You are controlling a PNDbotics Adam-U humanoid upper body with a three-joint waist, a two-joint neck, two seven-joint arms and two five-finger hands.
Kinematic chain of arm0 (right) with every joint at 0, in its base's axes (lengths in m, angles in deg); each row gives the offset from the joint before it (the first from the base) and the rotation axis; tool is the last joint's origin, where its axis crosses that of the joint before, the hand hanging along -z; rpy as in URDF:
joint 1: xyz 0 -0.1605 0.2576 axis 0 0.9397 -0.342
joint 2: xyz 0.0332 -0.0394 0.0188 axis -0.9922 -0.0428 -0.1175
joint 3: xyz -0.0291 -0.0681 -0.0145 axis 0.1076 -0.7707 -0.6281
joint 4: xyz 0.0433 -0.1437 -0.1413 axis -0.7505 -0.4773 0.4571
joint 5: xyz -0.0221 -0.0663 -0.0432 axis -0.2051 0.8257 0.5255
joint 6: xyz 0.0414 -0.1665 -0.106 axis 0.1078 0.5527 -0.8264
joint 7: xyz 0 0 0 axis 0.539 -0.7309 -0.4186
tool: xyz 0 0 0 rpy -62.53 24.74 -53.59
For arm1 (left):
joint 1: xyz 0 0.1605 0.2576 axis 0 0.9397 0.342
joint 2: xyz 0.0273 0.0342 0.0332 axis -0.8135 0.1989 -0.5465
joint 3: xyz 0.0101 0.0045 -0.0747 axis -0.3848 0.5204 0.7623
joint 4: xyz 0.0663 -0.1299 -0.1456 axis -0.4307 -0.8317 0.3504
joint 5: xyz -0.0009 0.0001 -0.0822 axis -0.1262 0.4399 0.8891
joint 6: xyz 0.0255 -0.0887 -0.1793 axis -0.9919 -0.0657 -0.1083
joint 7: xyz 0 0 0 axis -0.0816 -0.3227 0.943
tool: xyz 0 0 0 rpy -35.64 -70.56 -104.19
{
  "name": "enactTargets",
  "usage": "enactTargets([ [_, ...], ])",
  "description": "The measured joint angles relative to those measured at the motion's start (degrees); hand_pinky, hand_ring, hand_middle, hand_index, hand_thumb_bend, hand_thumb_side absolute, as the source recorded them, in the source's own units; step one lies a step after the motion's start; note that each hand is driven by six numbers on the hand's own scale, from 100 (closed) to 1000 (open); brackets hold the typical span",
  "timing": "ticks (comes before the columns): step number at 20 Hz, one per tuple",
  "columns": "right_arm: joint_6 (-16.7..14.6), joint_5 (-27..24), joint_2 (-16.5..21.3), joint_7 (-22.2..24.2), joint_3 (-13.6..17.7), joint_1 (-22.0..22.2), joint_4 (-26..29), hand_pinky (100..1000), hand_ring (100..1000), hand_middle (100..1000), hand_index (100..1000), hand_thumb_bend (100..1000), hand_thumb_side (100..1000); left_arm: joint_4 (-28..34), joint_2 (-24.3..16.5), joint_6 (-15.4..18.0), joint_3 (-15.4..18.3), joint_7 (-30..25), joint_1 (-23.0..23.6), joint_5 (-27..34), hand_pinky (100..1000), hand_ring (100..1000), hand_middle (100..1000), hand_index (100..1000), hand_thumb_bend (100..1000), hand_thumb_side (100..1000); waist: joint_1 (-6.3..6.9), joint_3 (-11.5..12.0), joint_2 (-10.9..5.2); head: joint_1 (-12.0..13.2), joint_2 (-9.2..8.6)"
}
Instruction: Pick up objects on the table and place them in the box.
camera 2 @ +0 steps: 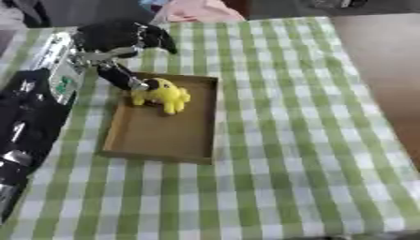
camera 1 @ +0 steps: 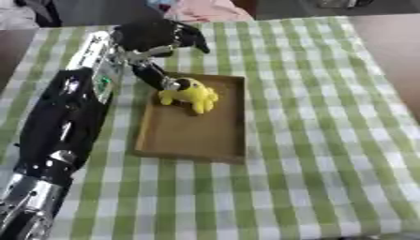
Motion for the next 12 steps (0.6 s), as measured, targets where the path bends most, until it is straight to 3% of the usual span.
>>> enactTargets([
  [3, -0.1, 0.0, 0.0, -0.1, 0.2, 0.0, 0.0, 785, 699, 582, 853, 100, 770, 4.9, -2.8, -2.3, 1.7, -1.7, 1.4, 9.8, 417, 644, 676, 781, 147, 195, 0.01, 0.3, -0.01, -0.4, 0.0],
  [6, -0.2, 0.0, 0.1, -0.3, 0.3, 0.0, 0.0, 785, 699, 582, 853, 100, 770, 10.6, -5.7, -6.8, 3.8, -3.9, 2.9, 20.5, 400, 621, 654, 766, 106, 197, 0.0, 0.5, -0.02, -0.8, 0.01],
  [12, -0.3, 0.0, 0.1, -0.7, 0.5, 0.3, 0.0, 785, 699, 582, 853, 100, 768, 21.5, -10.5, -18.0, 8.4, -5.7, 7.3, 39.9, 363, 564, 595, 716, 100, 332, -0.18, 1.0, -0.02, -1.3, 0.02],
])
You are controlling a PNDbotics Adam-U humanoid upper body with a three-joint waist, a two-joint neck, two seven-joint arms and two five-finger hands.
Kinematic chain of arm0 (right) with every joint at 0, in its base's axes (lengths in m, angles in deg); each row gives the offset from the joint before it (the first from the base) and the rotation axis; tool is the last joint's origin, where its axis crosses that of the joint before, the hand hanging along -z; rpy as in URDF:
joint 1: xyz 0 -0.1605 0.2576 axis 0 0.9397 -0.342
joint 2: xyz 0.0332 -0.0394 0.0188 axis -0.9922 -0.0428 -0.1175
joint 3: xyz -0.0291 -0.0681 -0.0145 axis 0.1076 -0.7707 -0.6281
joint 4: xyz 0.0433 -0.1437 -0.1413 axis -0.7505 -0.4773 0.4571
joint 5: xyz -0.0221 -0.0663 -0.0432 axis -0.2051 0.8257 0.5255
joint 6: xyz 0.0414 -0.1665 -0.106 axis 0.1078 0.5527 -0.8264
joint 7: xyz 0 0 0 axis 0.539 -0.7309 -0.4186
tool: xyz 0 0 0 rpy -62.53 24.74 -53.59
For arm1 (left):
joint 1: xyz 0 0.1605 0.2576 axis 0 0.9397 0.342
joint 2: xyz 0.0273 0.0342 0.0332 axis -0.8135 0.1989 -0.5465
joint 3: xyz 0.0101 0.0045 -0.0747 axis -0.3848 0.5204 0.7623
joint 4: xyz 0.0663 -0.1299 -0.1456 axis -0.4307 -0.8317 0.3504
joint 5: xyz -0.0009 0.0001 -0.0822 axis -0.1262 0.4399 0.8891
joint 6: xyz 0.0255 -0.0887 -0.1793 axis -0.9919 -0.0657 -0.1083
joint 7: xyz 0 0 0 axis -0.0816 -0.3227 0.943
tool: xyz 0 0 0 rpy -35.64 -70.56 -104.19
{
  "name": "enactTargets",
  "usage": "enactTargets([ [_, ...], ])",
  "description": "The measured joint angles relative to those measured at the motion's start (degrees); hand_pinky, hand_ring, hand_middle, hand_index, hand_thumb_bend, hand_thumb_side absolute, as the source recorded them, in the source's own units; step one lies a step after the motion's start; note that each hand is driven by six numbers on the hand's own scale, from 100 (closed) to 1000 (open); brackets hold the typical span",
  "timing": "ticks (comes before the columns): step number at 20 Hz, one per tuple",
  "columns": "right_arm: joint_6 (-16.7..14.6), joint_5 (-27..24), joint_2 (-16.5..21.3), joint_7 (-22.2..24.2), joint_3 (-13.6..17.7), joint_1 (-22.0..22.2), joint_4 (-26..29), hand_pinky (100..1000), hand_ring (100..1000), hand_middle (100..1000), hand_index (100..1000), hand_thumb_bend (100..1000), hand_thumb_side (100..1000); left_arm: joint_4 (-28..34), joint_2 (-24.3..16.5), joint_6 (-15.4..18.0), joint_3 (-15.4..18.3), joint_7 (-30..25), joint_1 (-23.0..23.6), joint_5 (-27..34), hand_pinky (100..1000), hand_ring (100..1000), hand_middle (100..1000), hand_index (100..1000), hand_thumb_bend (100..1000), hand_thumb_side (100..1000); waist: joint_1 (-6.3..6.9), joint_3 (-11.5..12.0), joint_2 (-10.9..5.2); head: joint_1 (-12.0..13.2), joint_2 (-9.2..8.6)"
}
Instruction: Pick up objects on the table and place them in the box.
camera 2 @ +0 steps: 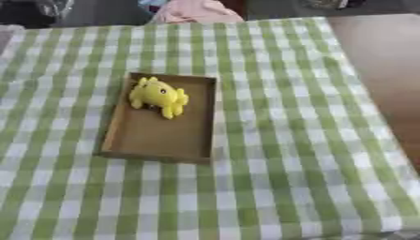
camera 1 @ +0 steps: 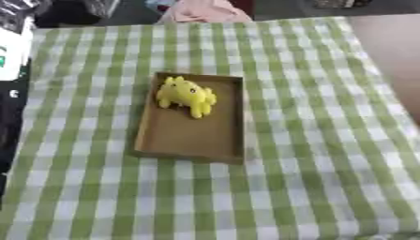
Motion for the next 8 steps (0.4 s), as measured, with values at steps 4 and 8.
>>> enactTargets([
  [4, -0.3, 0.1, 0.1, -0.4, 0.0, 0.0, 0.0, 784, 697, 582, 851, 100, 760, 6.1, -1.4, -6.5, 3.9, 4.1, 4.2, 11.2, 377, 559, 586, 707, 100, 366, -0.36, 0.2, 0.0, -0.3, 0.09],
  [8, -0.9, 0.0, 0.4, -1.0, 0.3, 0.0, 0.0, 784, 696, 582, 849, 100, 752, 11.0, -1.6, -11.3, 7.5, 11.0, 8.4, 20.7, 402, 566, 590, 707, 107, 388, -0.71, 0.5, 0.01, -0.5, 0.19],
])
